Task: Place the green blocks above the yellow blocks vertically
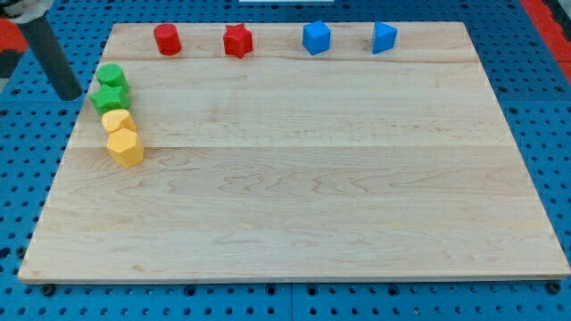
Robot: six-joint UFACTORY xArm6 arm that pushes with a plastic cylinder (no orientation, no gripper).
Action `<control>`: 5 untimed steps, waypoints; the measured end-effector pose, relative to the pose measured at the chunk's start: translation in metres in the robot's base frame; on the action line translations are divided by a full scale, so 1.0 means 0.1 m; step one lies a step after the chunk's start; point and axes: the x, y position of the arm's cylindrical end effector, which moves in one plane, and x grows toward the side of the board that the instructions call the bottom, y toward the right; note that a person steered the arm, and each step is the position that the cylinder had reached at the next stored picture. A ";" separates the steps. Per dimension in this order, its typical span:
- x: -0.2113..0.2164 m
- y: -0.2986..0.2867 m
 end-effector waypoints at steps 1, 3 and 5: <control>-0.15 0.26; -0.30 0.34; -0.14 0.01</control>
